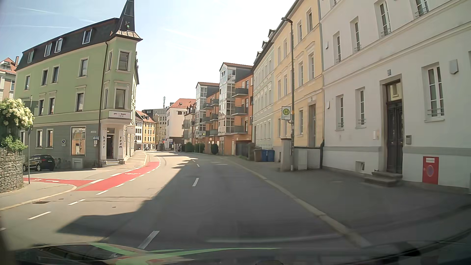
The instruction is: Follow the waypoints while adhering to traffic rules and regulations
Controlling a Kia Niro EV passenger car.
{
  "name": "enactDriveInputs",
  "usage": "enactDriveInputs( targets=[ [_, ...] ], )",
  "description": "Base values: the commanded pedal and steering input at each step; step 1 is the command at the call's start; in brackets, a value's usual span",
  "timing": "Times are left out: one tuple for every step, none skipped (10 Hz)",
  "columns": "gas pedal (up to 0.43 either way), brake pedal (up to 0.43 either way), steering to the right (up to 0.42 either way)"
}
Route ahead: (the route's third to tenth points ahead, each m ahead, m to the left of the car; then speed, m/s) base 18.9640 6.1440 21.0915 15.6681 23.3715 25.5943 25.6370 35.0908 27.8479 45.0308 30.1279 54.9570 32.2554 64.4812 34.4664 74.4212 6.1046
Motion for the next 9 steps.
enactDriveInputs(
  targets=[
    [0.0,0.183,-0.025],
    [0.0,0.195,-0.026],
    [0.0,0.195,-0.027],
    [0.0,0.195,-0.027],
    [0.0,0.195,-0.026],
    [0.0,0.201,-0.026],
    [0.0,0.195,-0.028],
    [0.0,0.195,-0.028],
    [0.0,0.201,-0.028]
  ],
)
